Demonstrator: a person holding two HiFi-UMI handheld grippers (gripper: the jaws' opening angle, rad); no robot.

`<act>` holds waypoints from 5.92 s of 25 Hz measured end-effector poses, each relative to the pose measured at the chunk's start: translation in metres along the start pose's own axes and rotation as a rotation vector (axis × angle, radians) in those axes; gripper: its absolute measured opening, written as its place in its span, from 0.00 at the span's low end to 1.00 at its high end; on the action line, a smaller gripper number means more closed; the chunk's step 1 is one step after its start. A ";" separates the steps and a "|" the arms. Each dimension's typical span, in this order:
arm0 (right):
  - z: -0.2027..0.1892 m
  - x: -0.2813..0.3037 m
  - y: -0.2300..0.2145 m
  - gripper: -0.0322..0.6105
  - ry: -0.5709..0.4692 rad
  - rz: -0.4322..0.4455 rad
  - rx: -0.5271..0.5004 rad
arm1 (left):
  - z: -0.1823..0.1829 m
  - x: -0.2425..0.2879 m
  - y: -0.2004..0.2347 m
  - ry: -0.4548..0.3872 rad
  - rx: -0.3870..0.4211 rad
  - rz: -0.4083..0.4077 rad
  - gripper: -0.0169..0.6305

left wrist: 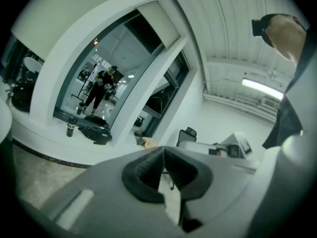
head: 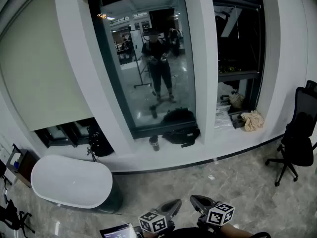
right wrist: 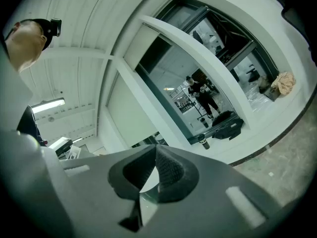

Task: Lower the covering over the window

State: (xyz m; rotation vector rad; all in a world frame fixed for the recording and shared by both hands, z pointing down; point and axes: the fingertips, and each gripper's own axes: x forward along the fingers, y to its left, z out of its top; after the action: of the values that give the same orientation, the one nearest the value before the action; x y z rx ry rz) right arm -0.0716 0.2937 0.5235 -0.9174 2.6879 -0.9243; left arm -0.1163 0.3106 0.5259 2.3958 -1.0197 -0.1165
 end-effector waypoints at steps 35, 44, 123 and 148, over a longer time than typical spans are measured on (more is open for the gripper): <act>0.065 -0.039 -0.142 0.07 -0.025 -0.011 0.144 | -0.013 0.151 -0.008 0.058 -0.070 0.012 0.02; 0.132 0.043 -0.221 0.10 -0.107 -0.139 0.129 | 0.058 0.244 0.078 0.132 -0.069 -0.096 0.02; 0.503 0.271 -0.354 0.17 -0.340 0.031 -0.395 | 0.104 0.551 0.338 0.438 0.345 -0.214 0.04; 0.442 0.309 -0.400 0.07 -0.105 -0.130 -0.553 | 0.261 0.482 0.384 -0.012 0.221 -0.100 0.17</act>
State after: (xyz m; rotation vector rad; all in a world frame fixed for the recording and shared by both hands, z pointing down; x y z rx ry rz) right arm 0.0263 -0.3636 0.4269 -1.2061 2.8608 -0.1248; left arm -0.0937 -0.3577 0.5543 2.6499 -0.9618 -0.0564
